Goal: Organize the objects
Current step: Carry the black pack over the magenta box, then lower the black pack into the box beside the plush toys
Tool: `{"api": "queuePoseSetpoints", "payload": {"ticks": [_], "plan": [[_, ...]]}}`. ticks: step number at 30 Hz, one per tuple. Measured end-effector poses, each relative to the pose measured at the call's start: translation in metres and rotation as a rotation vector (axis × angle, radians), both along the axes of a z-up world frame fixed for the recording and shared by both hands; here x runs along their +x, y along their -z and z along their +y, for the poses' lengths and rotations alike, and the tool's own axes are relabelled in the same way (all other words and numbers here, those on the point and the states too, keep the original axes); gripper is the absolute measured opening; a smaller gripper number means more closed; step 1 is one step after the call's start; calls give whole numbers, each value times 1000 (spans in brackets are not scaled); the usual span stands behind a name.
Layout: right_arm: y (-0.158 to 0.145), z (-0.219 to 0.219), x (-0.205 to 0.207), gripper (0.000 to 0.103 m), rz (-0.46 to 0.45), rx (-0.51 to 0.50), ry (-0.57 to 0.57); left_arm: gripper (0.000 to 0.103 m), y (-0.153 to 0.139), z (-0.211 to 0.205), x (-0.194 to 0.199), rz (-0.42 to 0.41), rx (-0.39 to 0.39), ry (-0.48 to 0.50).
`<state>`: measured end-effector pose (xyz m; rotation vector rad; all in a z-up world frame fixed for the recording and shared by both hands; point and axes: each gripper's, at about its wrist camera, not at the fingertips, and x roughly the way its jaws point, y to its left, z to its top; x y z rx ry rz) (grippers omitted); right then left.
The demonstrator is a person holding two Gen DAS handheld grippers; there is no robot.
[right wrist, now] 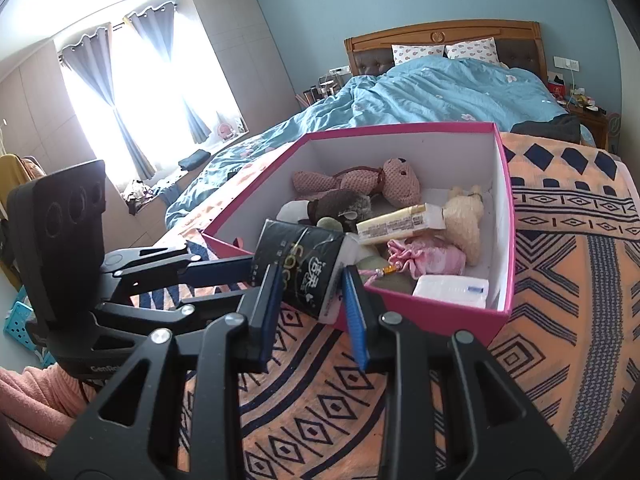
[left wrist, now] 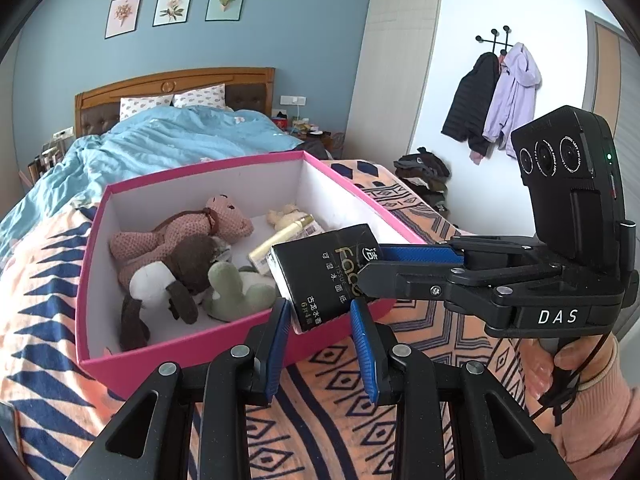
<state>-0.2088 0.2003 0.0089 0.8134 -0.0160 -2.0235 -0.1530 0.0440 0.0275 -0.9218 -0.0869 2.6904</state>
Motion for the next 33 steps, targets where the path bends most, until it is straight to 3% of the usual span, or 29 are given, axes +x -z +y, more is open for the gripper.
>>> {"api": "queuePoseSetpoints", "payload": {"ticks": [33], "plan": [[-4,-7,-19,34,-8,-3,14,31,-2,-7,-27,-15,1,-11]]}}
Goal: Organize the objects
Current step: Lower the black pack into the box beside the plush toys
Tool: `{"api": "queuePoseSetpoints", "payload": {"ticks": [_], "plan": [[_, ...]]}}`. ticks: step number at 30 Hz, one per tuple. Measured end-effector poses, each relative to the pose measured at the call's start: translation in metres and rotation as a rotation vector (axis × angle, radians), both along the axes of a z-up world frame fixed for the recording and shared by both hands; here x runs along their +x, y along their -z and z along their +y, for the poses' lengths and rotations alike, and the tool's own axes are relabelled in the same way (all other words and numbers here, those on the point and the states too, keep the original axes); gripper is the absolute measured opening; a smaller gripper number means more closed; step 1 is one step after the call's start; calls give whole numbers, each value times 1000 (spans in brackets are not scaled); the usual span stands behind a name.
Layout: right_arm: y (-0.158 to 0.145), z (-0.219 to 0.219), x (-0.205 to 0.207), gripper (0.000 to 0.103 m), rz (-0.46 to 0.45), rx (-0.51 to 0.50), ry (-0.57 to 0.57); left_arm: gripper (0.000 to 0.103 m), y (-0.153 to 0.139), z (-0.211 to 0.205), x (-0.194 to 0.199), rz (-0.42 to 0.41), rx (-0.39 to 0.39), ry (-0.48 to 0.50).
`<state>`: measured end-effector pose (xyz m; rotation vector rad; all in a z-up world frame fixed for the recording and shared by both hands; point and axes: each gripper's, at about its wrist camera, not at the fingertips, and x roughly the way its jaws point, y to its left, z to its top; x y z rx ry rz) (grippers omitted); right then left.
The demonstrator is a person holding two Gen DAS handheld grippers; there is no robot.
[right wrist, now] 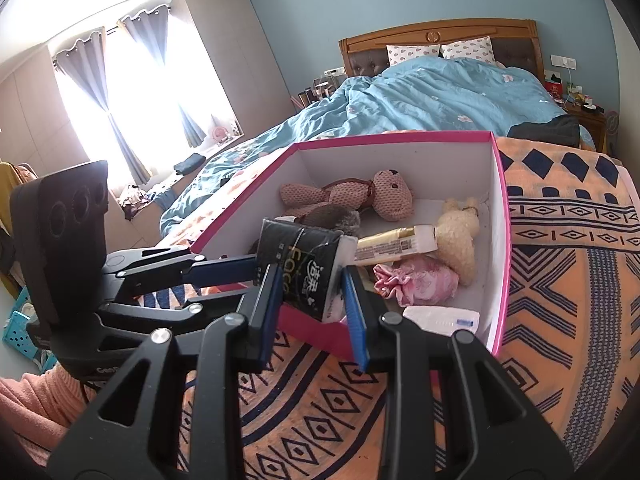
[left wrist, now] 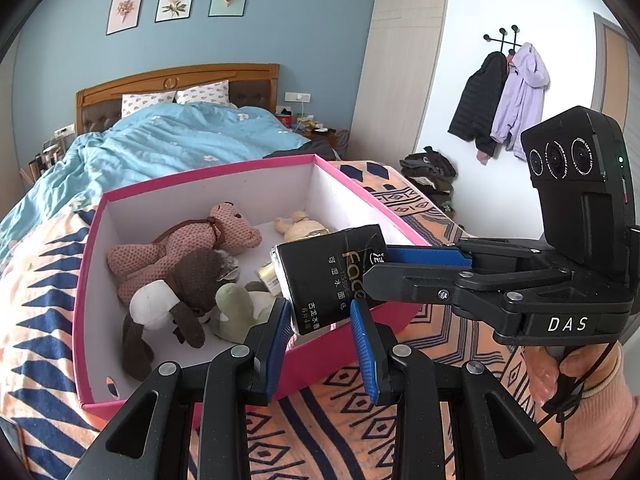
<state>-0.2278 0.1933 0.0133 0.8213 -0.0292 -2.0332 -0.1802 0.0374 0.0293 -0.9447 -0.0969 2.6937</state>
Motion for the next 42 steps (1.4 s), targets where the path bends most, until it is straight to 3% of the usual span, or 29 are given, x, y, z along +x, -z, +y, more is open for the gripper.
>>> {"api": "queuePoseSetpoints", "payload": {"ticks": [42], "plan": [[10,-5,-19,34,-32,21,10,31,14,-1,-17,-49,-7,-18]]}}
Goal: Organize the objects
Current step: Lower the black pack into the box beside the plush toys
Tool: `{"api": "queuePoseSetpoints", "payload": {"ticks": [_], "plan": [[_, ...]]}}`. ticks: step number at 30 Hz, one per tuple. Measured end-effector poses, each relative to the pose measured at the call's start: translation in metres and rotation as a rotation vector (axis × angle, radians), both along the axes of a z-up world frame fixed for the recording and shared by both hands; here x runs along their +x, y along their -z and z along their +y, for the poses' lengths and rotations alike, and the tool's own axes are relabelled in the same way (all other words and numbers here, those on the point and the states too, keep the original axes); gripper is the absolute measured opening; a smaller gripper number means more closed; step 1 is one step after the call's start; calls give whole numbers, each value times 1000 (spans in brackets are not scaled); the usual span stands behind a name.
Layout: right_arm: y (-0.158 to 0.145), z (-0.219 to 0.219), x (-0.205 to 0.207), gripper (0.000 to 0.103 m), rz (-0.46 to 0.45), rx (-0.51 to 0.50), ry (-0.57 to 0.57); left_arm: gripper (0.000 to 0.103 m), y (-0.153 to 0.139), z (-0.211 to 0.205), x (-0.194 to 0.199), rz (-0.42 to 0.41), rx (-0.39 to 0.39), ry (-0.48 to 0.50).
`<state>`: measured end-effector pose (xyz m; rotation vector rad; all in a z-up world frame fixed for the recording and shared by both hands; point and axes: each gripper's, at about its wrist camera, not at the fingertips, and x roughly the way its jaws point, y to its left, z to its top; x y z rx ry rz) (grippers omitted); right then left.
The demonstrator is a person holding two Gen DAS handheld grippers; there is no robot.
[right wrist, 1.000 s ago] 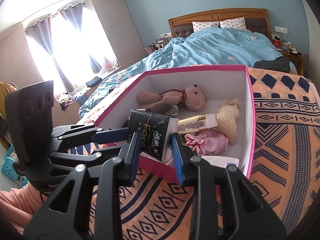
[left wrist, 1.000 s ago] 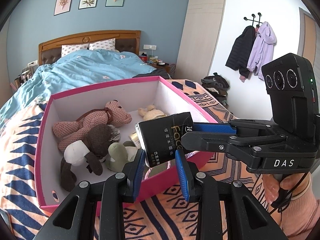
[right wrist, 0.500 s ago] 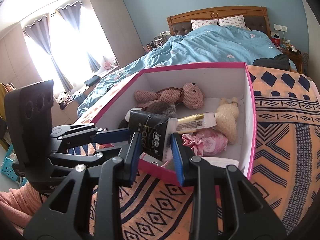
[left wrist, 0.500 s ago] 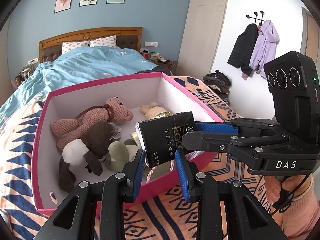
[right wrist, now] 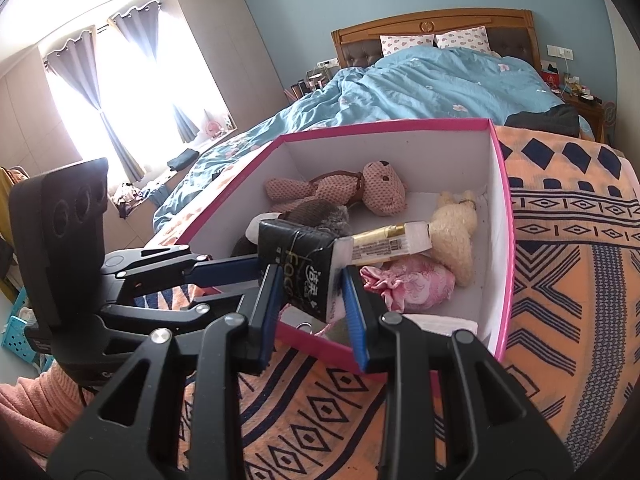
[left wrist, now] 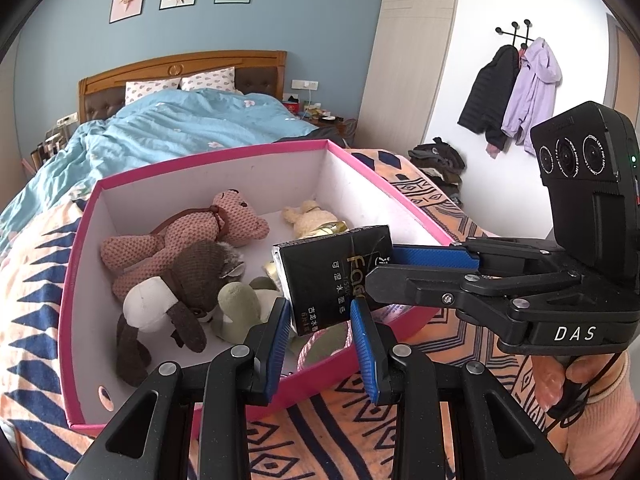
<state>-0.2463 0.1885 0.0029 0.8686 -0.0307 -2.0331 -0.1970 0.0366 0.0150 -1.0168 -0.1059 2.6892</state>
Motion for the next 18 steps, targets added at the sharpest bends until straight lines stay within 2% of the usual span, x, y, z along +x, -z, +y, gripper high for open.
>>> {"api": "queuePoseSetpoints", "payload": {"ticks": [18], "plan": [[9,-4,-7,34,-22,15,1,31,4,-3,-7,-20,-14,-14]]}}
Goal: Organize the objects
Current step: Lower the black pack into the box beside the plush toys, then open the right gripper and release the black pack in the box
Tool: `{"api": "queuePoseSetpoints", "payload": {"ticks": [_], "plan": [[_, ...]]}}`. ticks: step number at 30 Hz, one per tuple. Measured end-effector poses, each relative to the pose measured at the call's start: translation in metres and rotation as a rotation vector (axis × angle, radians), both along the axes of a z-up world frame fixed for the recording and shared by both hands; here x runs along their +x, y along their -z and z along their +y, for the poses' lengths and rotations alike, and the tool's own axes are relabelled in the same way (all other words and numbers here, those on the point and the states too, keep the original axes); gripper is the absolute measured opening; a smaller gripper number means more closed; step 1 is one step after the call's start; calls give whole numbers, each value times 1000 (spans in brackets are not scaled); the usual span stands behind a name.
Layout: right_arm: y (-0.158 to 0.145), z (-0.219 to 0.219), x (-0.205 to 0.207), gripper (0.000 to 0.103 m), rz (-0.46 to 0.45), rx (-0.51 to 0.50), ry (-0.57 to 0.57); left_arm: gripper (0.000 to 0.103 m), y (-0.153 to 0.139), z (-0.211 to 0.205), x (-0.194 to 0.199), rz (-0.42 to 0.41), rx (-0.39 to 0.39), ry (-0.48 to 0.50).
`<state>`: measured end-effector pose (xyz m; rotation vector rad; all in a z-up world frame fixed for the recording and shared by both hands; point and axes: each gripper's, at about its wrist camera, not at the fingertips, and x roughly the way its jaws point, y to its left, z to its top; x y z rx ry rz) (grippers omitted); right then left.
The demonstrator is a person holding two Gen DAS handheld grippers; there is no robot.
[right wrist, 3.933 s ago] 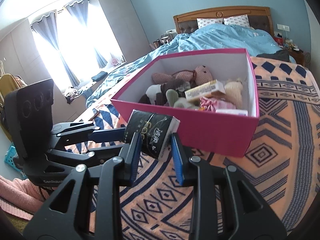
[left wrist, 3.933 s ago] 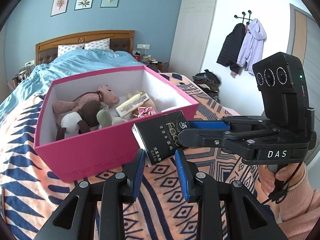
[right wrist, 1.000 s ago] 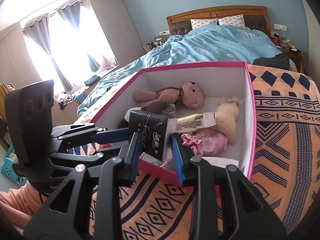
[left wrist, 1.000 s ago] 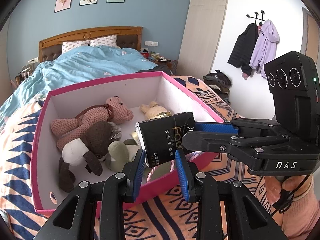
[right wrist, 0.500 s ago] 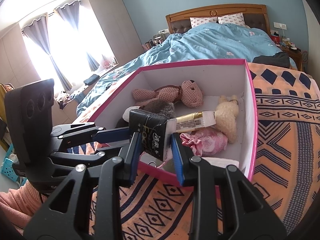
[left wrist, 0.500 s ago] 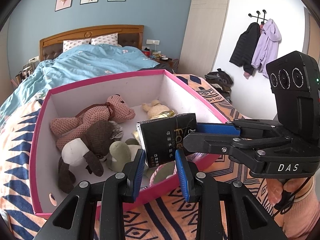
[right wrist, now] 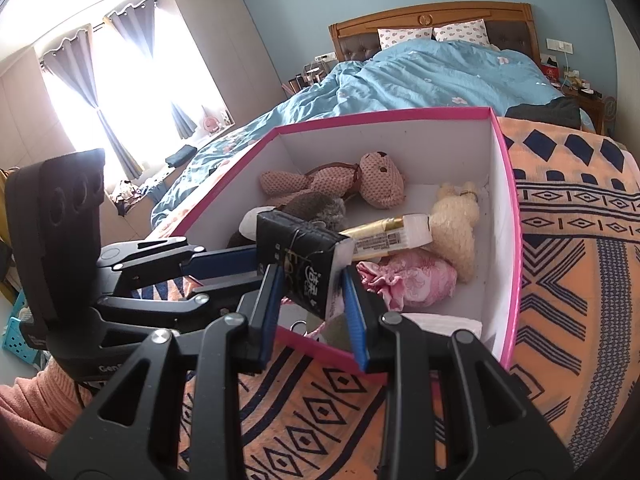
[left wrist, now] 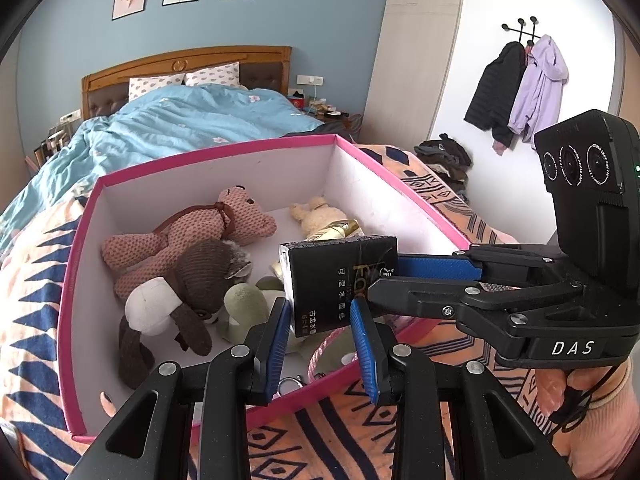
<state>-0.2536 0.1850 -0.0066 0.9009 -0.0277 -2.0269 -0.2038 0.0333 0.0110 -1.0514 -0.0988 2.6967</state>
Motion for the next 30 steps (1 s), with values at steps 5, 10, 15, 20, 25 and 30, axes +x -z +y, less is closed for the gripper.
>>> {"api": "queuePoseSetpoints", "payload": {"ticks": [5,10,15,20,25,30], "plan": [[4,-3,-3,34,-11,13,1,33,1,-1,-3,-4,-4,-16],[5,-3,-3,38,-2,18,25,58,0,-4,2,23,-29,-55],[-1,7,6,52,27,4,56,85,-7,-6,27,97,-37,-82],[-12,18,32,71,95,-18,60,103,-15,-3,62,183,-80,-114],[-18,32,72,94,210,-27,98,103,-13,-3,93,213,-94,-154],[-3,34,103,103,294,39,178,103,2,0,111,193,-101,-194]]}}
